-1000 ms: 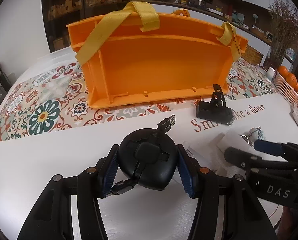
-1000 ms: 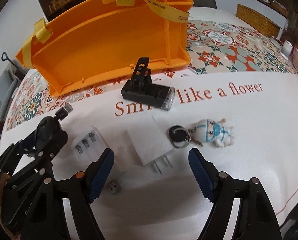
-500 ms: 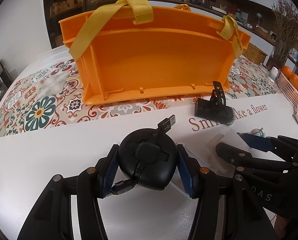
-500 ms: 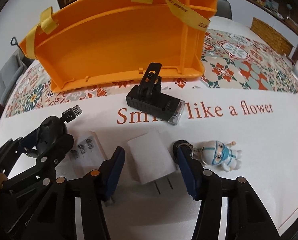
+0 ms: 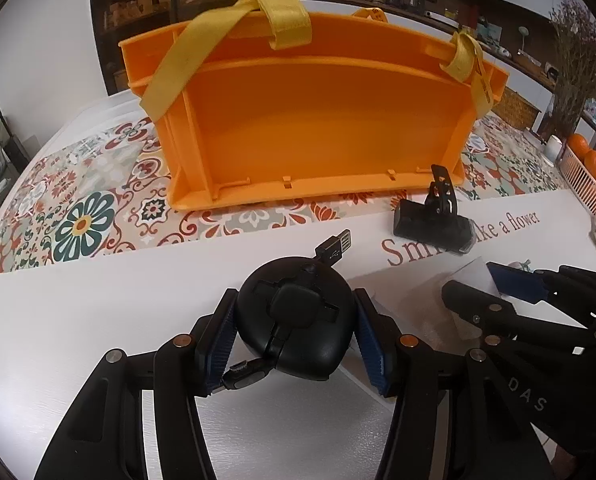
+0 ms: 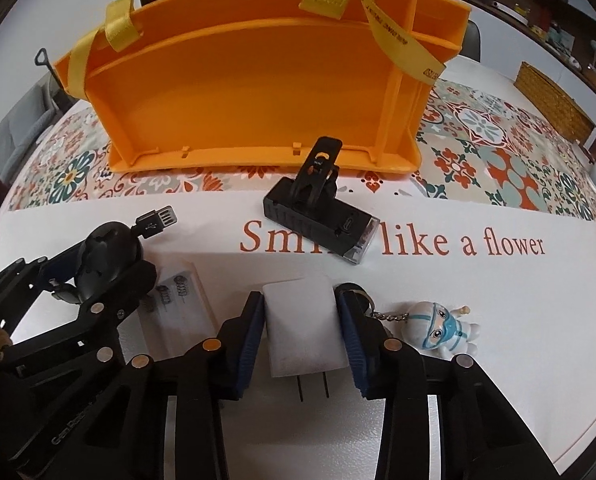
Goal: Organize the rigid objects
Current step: 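Grasp the black cable reel with the left gripper while the right gripper grasps the white plug adapter, then carry the cable reel and plug adapter with both grippers over the orange crate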
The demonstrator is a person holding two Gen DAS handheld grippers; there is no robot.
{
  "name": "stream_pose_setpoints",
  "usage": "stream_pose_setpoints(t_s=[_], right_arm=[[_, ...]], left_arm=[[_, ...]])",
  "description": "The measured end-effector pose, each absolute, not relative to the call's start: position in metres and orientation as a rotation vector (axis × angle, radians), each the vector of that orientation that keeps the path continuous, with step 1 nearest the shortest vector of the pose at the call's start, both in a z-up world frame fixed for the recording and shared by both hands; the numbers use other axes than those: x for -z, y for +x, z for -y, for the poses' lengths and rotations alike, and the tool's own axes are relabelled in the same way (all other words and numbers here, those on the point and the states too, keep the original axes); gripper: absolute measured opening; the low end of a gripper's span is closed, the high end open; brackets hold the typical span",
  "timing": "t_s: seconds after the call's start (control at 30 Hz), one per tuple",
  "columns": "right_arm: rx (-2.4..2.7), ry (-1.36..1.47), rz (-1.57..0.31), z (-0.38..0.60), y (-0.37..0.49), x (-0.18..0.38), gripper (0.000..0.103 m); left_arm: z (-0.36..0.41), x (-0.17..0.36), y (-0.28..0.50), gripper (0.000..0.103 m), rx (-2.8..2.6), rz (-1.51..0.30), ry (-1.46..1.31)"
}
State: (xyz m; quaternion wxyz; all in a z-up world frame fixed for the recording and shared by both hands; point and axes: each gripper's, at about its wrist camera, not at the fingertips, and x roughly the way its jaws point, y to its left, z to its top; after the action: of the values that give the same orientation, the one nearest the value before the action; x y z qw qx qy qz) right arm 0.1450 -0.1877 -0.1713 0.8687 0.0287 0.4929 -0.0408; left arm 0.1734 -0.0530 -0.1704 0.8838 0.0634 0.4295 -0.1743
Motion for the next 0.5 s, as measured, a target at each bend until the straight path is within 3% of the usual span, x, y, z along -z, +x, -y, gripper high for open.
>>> stream_pose_setpoints(t_s=[0.5], right_arm=[[0.066,0.115,-1.007,0.192,0.146,0.141,0.037]], left_arm=[[0.047,0.132,0.174,0.055,0.359,-0.846,0.125]])
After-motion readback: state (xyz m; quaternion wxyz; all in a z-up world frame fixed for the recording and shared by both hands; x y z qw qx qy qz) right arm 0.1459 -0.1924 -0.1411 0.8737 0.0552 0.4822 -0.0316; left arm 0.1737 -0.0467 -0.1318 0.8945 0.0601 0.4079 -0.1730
